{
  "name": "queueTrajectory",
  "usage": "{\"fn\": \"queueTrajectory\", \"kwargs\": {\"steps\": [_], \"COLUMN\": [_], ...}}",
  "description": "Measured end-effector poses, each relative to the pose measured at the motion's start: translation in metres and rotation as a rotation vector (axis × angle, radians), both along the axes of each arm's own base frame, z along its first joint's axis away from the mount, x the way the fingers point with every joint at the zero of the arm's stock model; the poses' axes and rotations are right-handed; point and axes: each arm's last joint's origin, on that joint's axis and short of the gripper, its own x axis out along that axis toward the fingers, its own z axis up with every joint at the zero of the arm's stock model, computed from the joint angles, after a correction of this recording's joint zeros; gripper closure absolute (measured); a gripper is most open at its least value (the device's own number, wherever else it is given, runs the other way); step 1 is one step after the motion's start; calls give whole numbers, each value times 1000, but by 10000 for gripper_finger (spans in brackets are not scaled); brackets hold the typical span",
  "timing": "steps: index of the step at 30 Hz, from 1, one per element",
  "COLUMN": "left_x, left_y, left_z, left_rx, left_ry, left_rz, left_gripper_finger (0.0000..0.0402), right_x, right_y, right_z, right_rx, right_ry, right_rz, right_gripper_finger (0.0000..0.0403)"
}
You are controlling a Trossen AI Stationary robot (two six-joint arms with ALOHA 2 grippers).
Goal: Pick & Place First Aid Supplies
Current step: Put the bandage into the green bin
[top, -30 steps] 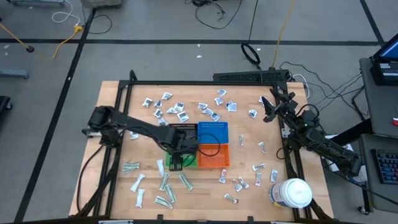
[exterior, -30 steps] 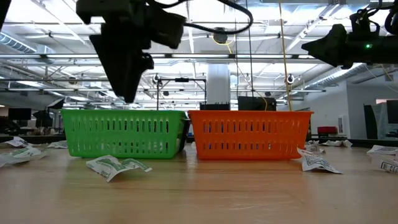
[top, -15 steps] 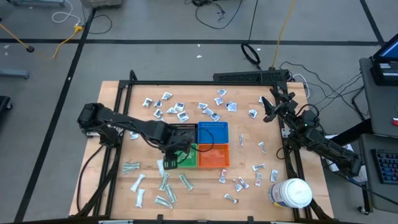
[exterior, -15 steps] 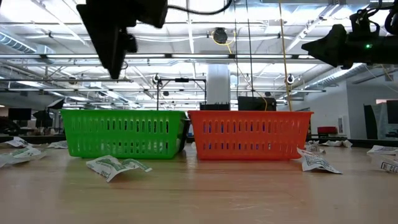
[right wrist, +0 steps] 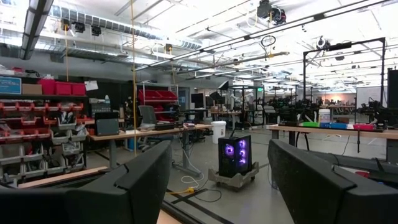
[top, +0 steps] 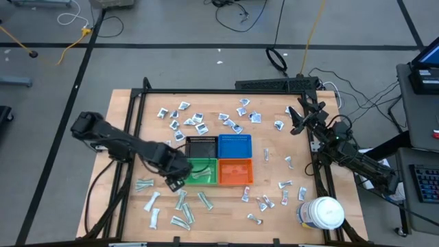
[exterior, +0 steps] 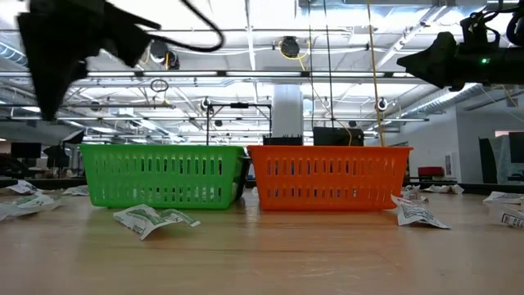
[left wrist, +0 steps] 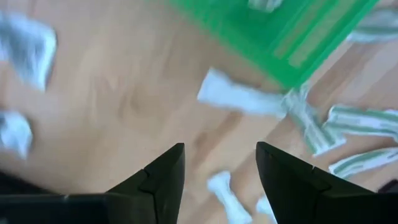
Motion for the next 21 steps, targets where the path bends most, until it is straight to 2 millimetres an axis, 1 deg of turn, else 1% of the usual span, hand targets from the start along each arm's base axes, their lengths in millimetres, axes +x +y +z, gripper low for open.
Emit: {"fn": "queueTrajectory", "kwargs": {"steps": [5,11,17,21], "left_x": [-24,-50,-65,-70], "left_y": [-14,-34,-53,-61], "left_z": [-2,-6,-5,-5], "left_rx": [-15,-33,-28,-39], "left_ry": [25,61,82,84], "left_rz": [109,187,239,255], "left_gripper_finger": [208,199,195,194], "right_x": [0,0,0,0], "right_y": [0,0,0,0], "right_z": [0,0,0,0], "right_rx": [0,0,0,0], "right_ry": [0,0,0,1], "right_rz": [0,0,0,0], "right_gripper_finger": [140,140,140,140]}}
